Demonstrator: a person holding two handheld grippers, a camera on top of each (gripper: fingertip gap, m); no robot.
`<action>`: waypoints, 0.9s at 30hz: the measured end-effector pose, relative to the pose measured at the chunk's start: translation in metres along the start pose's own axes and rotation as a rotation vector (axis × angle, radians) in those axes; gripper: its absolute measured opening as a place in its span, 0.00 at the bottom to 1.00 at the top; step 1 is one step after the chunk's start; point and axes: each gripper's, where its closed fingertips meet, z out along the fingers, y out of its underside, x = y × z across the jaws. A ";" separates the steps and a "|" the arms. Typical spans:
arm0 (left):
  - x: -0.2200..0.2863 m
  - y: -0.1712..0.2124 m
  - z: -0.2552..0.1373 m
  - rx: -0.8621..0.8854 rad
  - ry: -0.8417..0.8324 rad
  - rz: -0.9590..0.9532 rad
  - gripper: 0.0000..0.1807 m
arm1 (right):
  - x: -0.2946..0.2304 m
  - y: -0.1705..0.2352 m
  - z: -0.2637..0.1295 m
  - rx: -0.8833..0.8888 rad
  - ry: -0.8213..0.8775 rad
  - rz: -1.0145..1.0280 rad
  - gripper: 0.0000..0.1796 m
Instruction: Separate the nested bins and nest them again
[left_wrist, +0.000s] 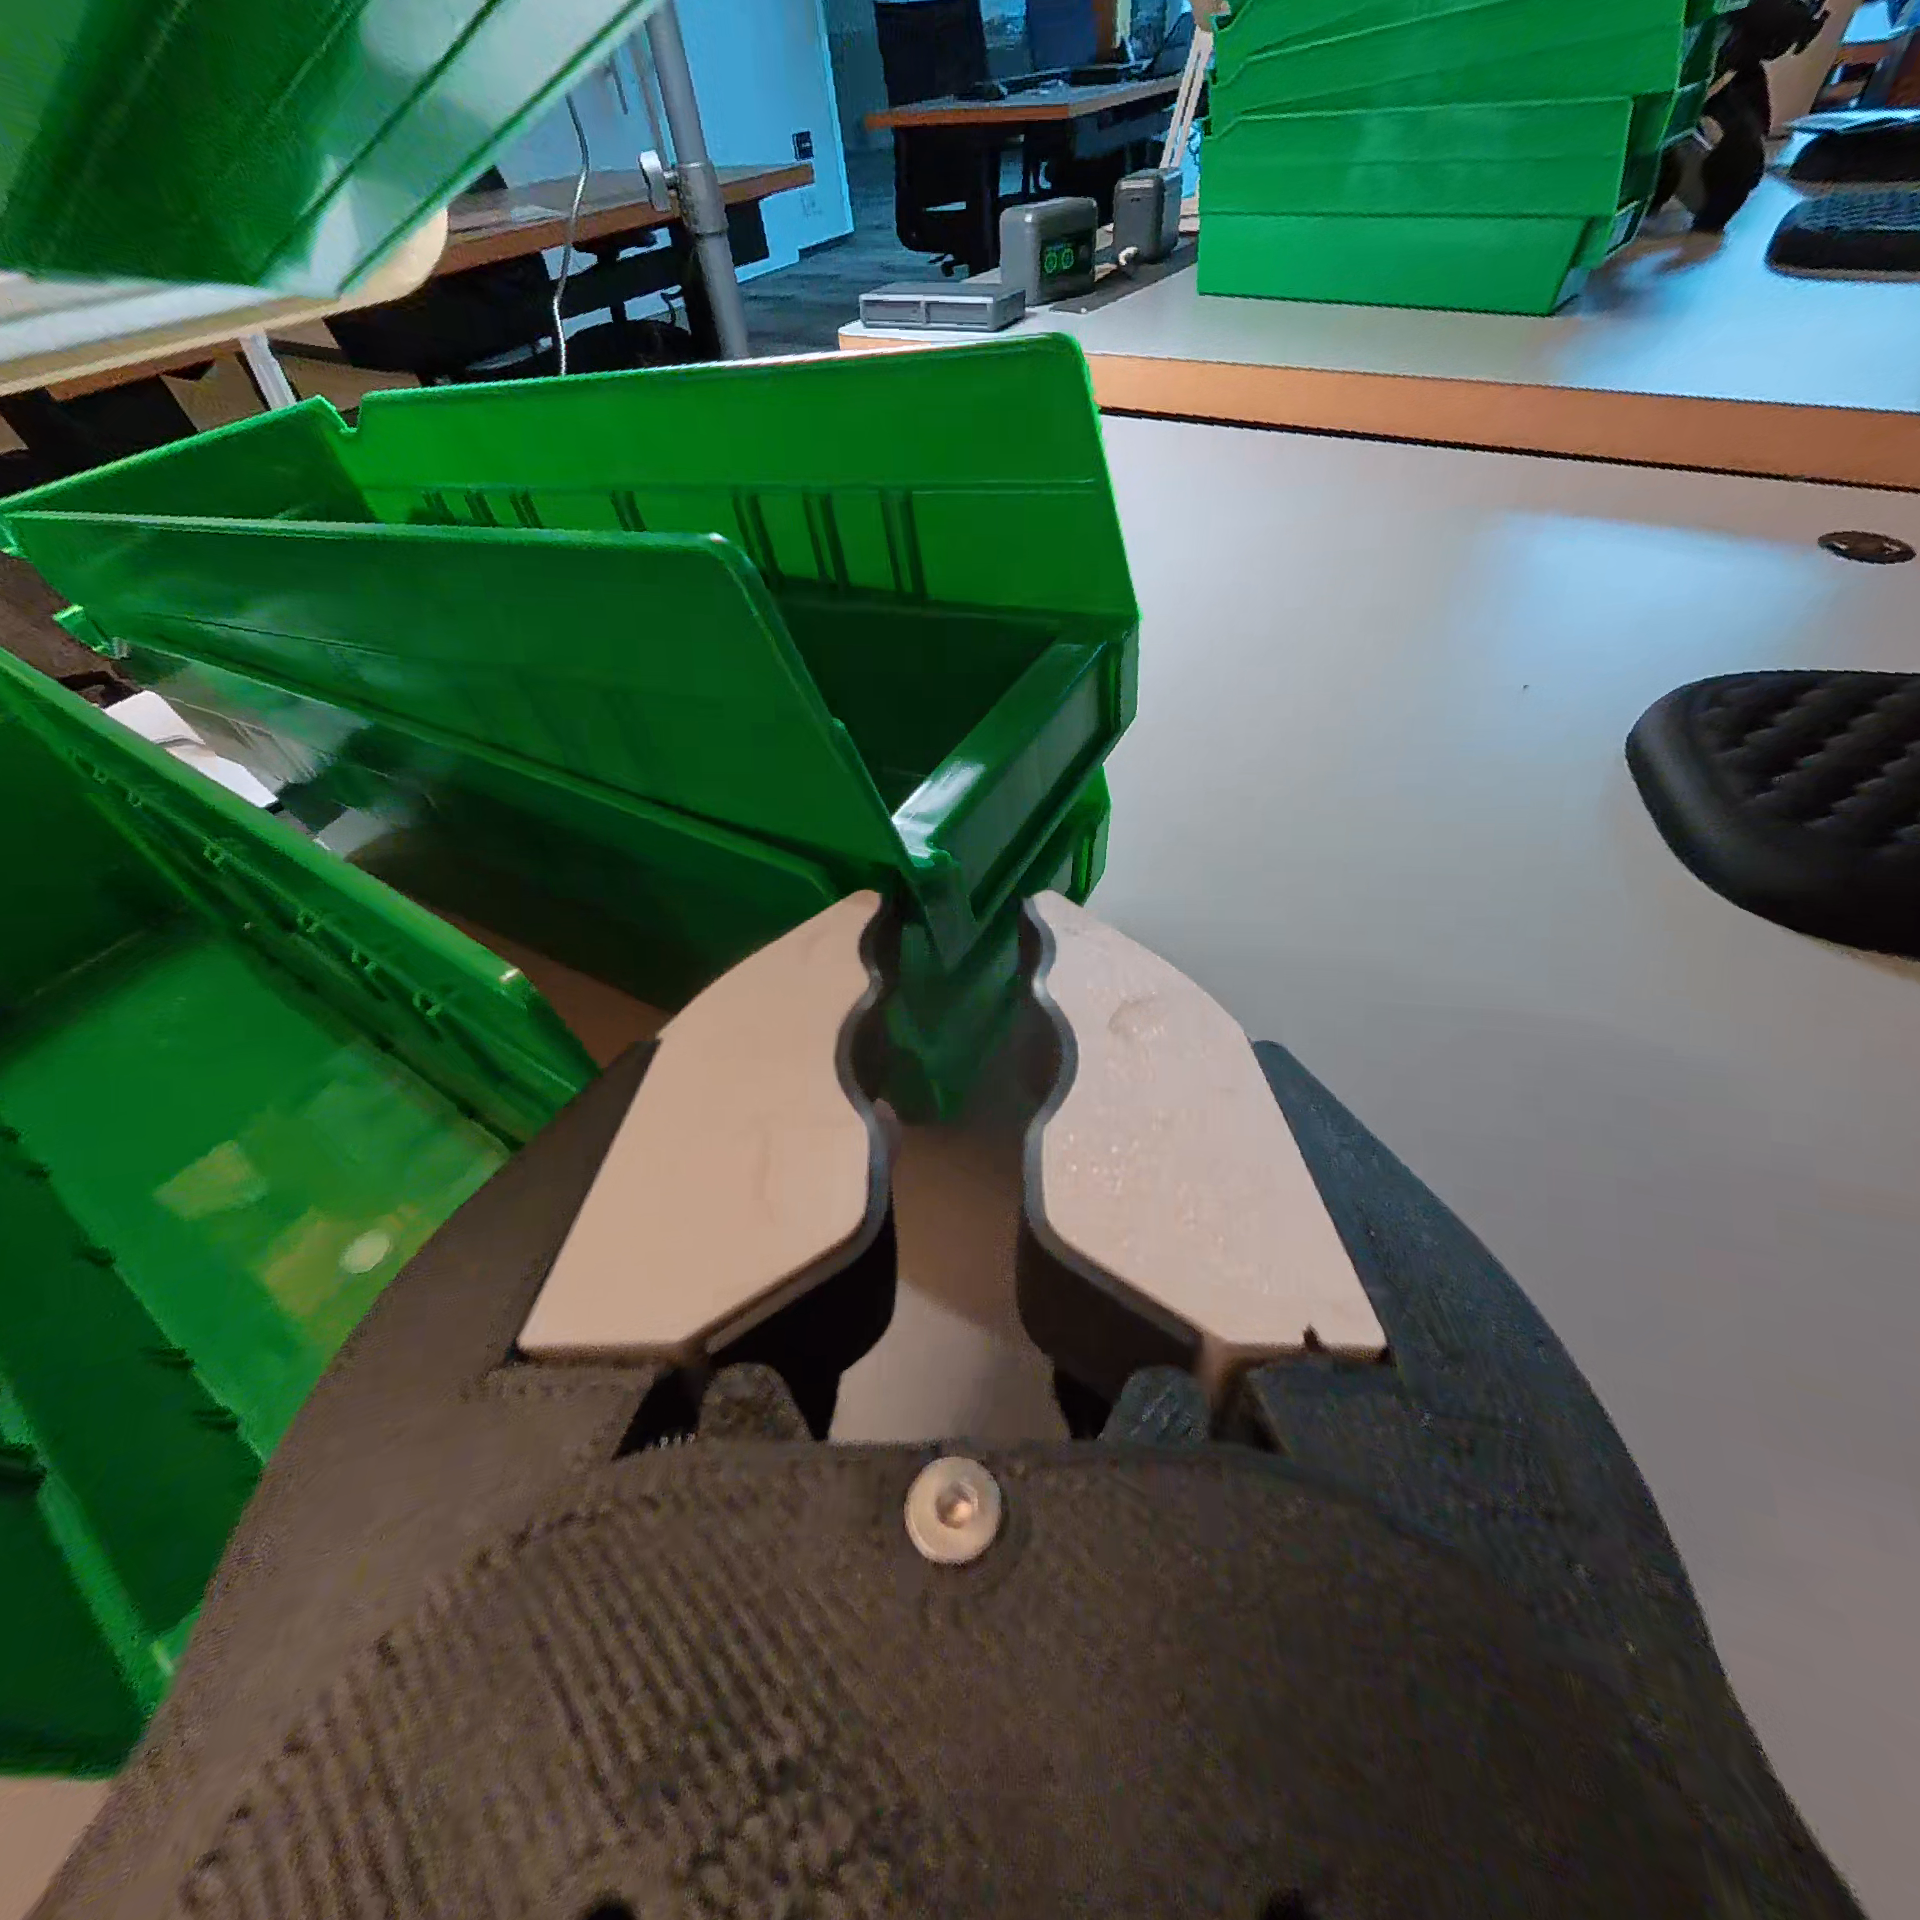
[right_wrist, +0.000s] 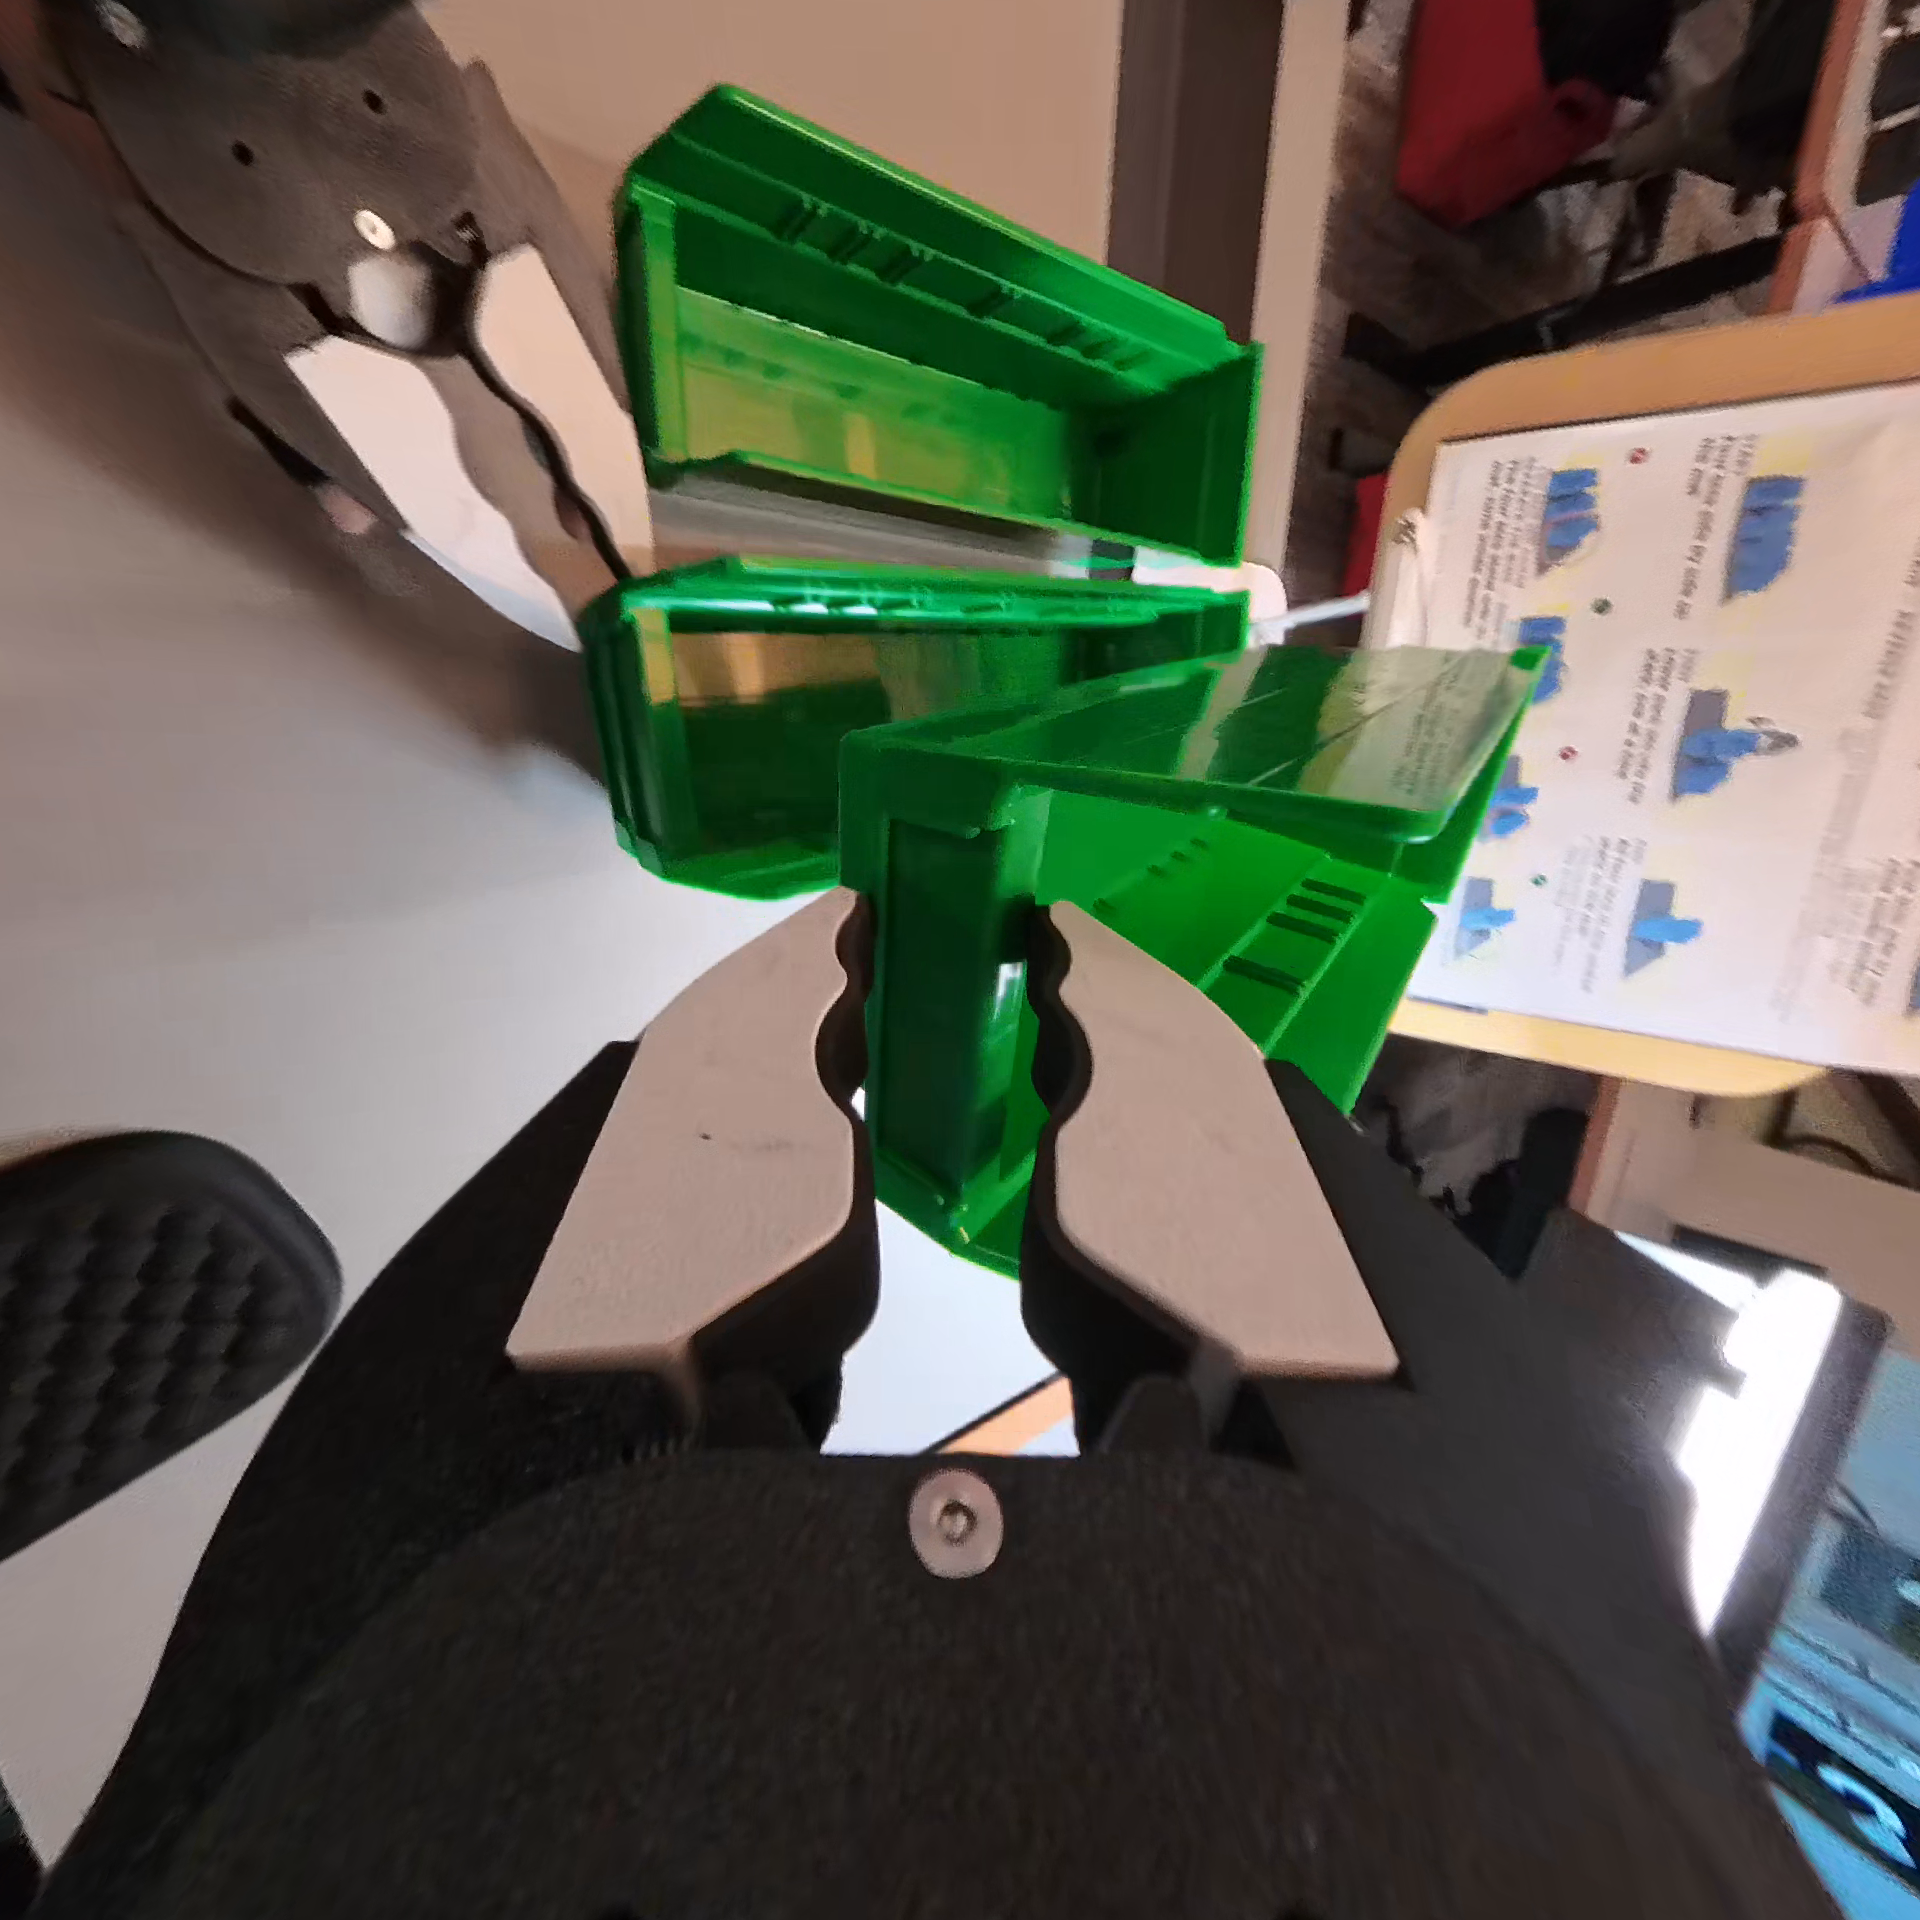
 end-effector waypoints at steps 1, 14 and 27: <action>0.000 0.000 -0.003 0.001 -0.005 0.002 0.15 | 0.003 0.006 -0.004 -0.011 0.021 0.006 0.16; -0.020 -0.023 -0.049 0.090 -0.177 -0.008 0.31 | -0.035 0.154 0.047 -0.231 0.127 0.101 0.15; -0.015 -0.006 -0.054 0.055 -0.182 0.001 0.30 | -0.088 0.241 0.110 -0.283 0.262 0.017 0.16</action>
